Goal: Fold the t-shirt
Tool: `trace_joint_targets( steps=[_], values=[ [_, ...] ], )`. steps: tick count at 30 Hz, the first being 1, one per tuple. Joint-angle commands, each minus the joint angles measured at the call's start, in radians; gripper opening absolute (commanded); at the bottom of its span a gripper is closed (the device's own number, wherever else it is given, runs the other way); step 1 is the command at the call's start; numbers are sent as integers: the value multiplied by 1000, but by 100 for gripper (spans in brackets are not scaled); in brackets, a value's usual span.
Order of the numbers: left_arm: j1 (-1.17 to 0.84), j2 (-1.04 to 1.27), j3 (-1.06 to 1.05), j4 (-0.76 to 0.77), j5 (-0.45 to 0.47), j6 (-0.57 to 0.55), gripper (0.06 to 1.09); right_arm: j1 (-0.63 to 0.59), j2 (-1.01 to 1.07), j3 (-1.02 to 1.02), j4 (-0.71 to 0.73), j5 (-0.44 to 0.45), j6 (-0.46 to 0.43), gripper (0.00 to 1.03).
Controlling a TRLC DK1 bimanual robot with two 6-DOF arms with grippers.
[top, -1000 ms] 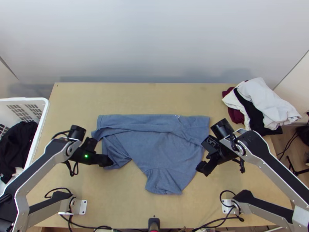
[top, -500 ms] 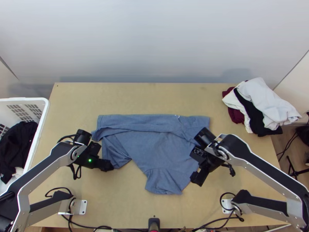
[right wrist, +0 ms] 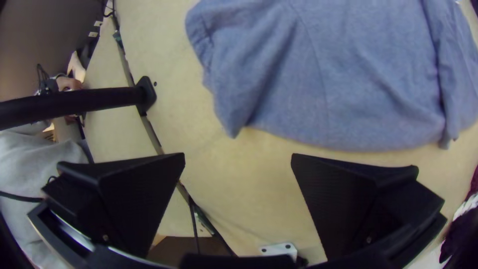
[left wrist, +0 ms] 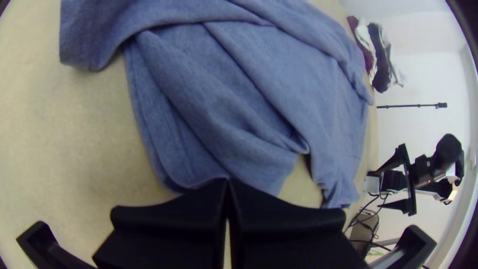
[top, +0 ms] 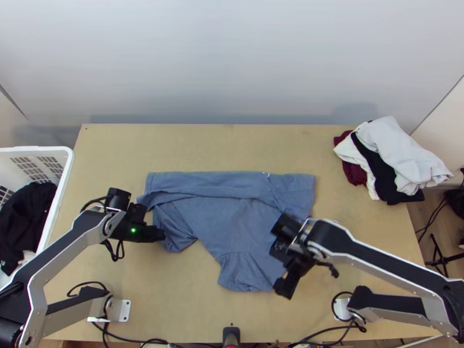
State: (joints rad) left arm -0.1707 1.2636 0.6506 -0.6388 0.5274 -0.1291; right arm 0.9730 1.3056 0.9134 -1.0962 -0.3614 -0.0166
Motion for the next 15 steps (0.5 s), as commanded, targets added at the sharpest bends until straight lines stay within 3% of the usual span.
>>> trace_joint_targets(
  steps=[1, 15],
  values=[
    [22, 5, 17, 10, 8, -17, 11, 176, 26, -31, 145, -7, 90, 99],
    [60, 43, 15, 21, 8, 0, 11, 193, 103, -85, 214, 139, -2, 92]
  ],
)
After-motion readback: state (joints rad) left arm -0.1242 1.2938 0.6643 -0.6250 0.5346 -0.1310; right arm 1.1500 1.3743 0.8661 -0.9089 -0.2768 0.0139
